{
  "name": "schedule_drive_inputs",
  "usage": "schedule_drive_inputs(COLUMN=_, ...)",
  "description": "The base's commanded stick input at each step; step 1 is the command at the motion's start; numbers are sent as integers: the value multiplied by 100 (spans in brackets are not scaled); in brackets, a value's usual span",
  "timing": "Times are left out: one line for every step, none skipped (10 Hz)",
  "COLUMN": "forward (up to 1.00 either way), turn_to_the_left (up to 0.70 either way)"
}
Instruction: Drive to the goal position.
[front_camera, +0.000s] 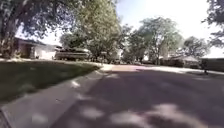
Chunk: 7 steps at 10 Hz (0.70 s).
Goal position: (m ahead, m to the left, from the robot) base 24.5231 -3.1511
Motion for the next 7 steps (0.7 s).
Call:
schedule_drive_inputs(forward=100, turn_to_the_left=-4)
schedule_drive_inputs(forward=100, turn_to_the_left=-19)
schedule_drive_inputs(forward=100, turn_to_the_left=-26)
schedule_drive_inputs(forward=100, turn_to_the_left=-22)
schedule_drive_inputs(forward=100, turn_to_the_left=-13)
schedule_drive_inputs(forward=100, turn_to_the_left=-3)
schedule_drive_inputs(forward=100, turn_to_the_left=0)
